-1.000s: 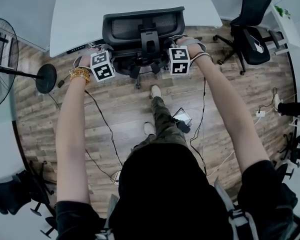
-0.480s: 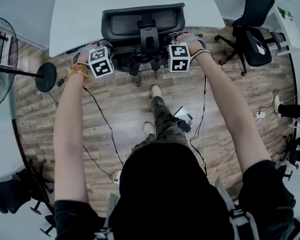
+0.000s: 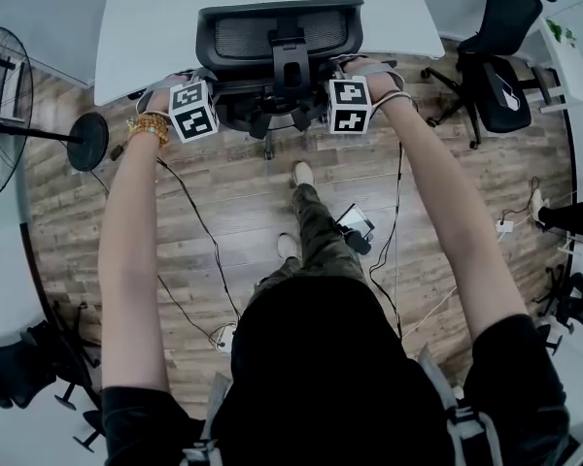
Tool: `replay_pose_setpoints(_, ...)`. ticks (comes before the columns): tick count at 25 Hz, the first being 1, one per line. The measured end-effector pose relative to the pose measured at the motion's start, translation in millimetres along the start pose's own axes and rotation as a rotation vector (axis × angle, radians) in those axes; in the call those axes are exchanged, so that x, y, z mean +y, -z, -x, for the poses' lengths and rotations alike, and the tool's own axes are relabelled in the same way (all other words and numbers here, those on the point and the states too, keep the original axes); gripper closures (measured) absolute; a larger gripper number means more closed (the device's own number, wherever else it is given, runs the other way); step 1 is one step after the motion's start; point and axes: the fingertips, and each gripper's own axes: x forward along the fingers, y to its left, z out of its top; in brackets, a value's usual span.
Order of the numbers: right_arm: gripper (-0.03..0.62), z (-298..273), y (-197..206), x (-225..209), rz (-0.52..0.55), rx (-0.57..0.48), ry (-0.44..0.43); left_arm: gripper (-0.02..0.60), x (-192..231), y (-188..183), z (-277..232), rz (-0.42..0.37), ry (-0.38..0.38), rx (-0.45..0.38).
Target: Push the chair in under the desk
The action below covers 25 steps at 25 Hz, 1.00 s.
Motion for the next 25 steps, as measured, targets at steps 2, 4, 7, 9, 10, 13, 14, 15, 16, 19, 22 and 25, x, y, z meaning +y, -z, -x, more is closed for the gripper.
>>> replay_pose_setpoints(2,0.548,-2,-2,-2,-0.001,-0.003,0.002,0.488,2,3,0,-0.002,0.004,0.0)
replay_pose_setpoints(4,0.548,-4,-1,-4,0.0,-0.004,0.005,0.488,5,4,-2,-0.002,0.006,0.003)
replay_pose_setpoints(7,0.548,-14,-1,-18,0.005,-0.004,0.002,0.488,17,10,-8,0.005,0.012,0.005)
replay_pose_setpoints(9,0.548,-25,-4,-38,0.007,-0.006,-0.009,0.488,36,22,-14,0.014,0.02,0.009)
replay_pose_setpoints(10,0.548,-28,-5,-45,0.008,-0.007,-0.012,0.488,43,26,-15,0.017,0.022,0.012)
replay_pose_setpoints(13,0.548,-32,-4,-50,0.009,-0.006,-0.004,0.488,49,27,-17,0.018,0.014,0.014)
replay_pose_setpoints(14,0.548,-34,-4,-52,0.009,-0.005,-0.002,0.488,51,28,-19,0.017,0.011,0.014)
replay_pose_setpoints(15,0.548,-36,-4,-53,0.01,-0.004,-0.001,0.488,52,30,-20,0.017,0.009,0.016)
replay_pose_setpoints(16,0.548,-37,-5,-54,0.011,-0.005,0.0,0.488,53,31,-21,0.018,0.007,0.018)
replay_pose_setpoints(19,0.548,-36,-5,-55,0.014,-0.005,0.009,0.488,53,31,-19,0.021,-0.004,0.023)
replay_pose_setpoints(22,0.548,-37,-4,-55,0.012,-0.005,0.008,0.488,54,31,-21,0.019,-0.004,0.024)
replay_pose_setpoints(25,0.548,-41,-5,-56,0.003,-0.005,0.018,0.486,58,32,-23,0.008,0.015,0.026)
